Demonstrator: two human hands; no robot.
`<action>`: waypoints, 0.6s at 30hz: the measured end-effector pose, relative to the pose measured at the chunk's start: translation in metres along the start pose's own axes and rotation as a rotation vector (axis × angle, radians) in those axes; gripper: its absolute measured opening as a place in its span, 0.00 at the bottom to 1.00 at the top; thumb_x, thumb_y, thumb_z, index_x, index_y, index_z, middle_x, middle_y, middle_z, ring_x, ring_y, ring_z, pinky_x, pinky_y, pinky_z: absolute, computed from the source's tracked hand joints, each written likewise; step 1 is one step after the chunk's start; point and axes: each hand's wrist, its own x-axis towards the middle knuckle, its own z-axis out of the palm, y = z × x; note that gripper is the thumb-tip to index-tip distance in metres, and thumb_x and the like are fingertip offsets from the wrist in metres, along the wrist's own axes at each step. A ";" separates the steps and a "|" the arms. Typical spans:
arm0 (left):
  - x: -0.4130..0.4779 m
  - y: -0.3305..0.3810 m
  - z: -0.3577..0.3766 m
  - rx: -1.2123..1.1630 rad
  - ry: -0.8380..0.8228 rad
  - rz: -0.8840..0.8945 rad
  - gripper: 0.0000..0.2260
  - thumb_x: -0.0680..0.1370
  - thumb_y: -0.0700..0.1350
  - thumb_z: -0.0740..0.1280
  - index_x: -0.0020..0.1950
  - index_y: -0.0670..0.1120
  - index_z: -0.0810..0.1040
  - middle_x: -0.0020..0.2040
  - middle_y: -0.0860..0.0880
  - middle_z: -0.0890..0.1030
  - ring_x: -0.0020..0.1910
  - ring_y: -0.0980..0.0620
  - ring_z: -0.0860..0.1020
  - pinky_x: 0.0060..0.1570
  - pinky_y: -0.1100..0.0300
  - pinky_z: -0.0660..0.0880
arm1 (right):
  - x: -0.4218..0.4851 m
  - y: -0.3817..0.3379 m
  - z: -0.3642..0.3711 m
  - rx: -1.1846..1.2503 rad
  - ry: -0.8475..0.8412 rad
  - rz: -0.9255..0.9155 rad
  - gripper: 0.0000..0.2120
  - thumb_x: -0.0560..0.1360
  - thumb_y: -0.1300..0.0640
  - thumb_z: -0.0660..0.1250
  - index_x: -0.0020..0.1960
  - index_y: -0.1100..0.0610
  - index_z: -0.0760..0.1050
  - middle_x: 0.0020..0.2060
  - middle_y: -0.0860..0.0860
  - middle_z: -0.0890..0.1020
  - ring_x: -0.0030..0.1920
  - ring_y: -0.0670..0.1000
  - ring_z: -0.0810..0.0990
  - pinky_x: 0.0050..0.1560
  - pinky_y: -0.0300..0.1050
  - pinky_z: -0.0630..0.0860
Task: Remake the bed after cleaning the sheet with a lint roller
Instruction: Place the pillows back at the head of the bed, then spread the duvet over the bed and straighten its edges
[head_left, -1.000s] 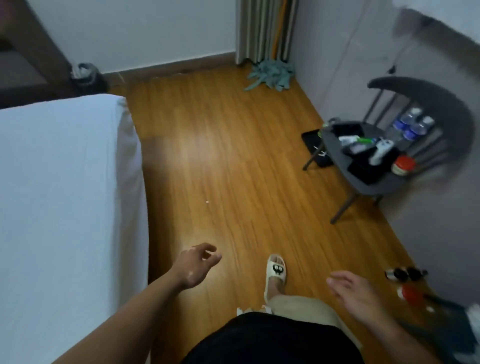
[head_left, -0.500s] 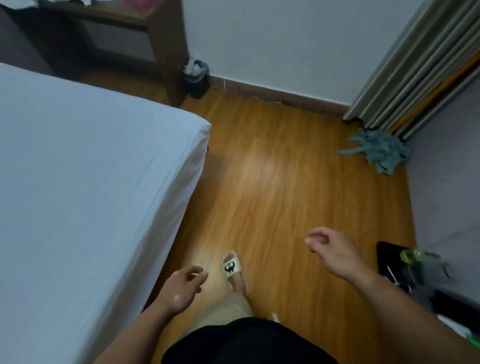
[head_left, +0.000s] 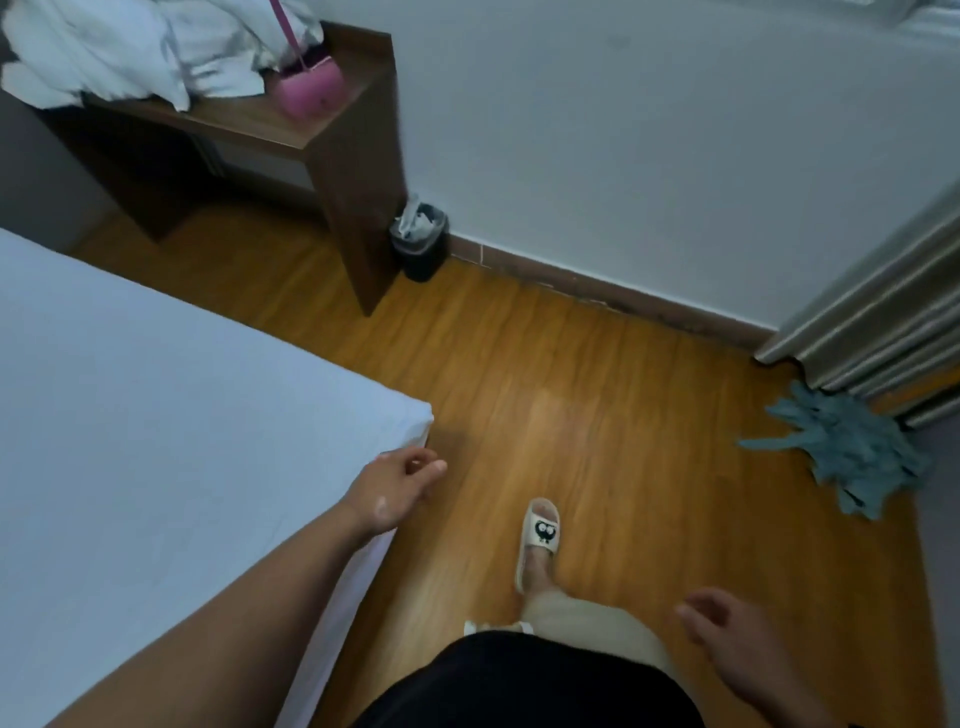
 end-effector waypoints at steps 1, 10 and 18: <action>0.021 0.005 -0.007 -0.019 0.016 -0.032 0.16 0.80 0.57 0.65 0.61 0.50 0.79 0.51 0.50 0.83 0.49 0.53 0.82 0.56 0.51 0.79 | 0.031 -0.029 -0.012 -0.042 -0.023 -0.036 0.06 0.75 0.55 0.73 0.52 0.52 0.81 0.45 0.48 0.85 0.45 0.48 0.83 0.51 0.49 0.79; 0.143 0.053 -0.074 -0.475 0.163 -0.391 0.08 0.80 0.50 0.66 0.52 0.48 0.82 0.49 0.45 0.84 0.46 0.48 0.84 0.52 0.50 0.80 | 0.249 -0.375 -0.098 -0.383 -0.212 -0.486 0.16 0.78 0.47 0.68 0.63 0.51 0.78 0.53 0.42 0.82 0.53 0.41 0.80 0.57 0.42 0.79; 0.314 0.054 -0.213 -0.659 0.282 -0.521 0.09 0.81 0.53 0.65 0.53 0.49 0.80 0.52 0.46 0.83 0.49 0.46 0.83 0.55 0.49 0.80 | 0.365 -0.624 -0.061 -0.420 -0.192 -0.624 0.16 0.79 0.47 0.66 0.66 0.48 0.75 0.53 0.38 0.79 0.51 0.37 0.76 0.44 0.27 0.70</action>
